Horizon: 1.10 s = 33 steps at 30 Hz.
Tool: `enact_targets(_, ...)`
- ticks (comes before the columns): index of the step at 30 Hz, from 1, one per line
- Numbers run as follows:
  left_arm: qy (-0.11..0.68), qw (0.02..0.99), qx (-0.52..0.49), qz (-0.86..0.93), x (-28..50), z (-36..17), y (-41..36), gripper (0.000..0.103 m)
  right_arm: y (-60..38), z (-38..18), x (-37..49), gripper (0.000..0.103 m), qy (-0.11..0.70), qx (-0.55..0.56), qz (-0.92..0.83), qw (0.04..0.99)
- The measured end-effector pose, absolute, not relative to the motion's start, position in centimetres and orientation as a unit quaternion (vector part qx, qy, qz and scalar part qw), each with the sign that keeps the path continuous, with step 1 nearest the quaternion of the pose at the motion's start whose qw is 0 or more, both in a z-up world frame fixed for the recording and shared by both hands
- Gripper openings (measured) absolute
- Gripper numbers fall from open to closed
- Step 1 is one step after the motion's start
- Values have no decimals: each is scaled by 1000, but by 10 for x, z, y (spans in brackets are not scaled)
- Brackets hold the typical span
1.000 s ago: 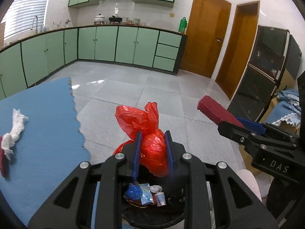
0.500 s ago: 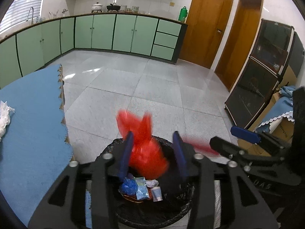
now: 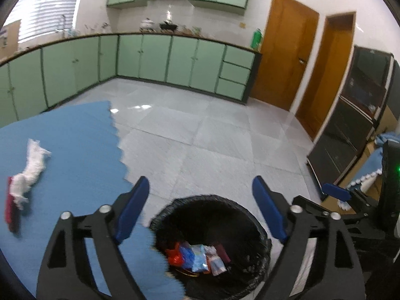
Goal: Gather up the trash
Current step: 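Move both tools back over the table toward the scrub pad and tissue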
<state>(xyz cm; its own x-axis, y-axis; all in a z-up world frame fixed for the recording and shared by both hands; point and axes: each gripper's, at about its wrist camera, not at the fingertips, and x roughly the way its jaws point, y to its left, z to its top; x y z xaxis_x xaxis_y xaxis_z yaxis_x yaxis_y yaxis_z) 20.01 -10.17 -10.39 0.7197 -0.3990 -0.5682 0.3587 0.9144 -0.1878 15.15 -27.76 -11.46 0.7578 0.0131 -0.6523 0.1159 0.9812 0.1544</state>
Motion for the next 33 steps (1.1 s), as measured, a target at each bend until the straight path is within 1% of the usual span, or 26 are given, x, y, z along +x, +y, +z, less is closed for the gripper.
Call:
enact_targets(6, 298, 941, -42, -153, 194, -85, -56, 88, -251, -99, 156, 97, 331, 96, -4, 939)
enact_targets(16, 287, 956, -47, -47, 183, -72, 28, 88, -178, -82, 175, 97, 315, 73, 61, 944)
enact_targets(24, 296, 953, -61, 22, 183, -81, 88, 88, -119, -78, 190, 97, 309, 43, 111, 944)
enact_targets(33, 324, 942, -69, 49, 192, -99, 124, 88, -82, -83, 205, 97, 313, 34, 134, 940)
